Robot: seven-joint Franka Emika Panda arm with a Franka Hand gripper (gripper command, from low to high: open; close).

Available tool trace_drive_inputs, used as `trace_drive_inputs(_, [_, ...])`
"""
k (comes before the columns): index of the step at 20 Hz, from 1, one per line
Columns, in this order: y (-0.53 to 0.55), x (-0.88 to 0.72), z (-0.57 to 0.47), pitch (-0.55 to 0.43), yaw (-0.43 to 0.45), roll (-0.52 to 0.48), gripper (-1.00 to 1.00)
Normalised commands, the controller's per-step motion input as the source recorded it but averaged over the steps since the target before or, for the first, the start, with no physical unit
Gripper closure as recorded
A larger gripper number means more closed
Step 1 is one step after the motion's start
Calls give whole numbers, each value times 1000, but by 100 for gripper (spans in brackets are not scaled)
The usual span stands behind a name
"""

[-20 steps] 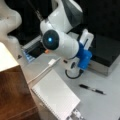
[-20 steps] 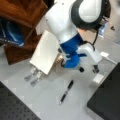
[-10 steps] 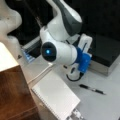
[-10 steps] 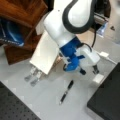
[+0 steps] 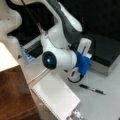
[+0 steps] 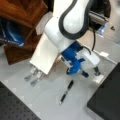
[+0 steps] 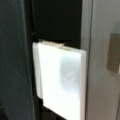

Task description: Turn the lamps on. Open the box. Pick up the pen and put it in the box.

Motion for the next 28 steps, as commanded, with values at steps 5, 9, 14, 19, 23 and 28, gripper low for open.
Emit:
trace_drive_inputs(5, [19, -87, -110, -54, -76, 287, -100])
trace_drive_inputs(9, [20, -104, -115, -89, -76, 269, -100])
trace_drive_inputs(14, [26, -121, -130, -91, -90, 248, -100])
trace_drive_inputs(19, [94, -129, -155, -107, -117, 219, -100])
trace_drive_inputs(23, [112, -154, -144, -109, -124, 190, -100])
trace_drive_inputs(28, [104, -154, -121, -112, -139, 151, -100])
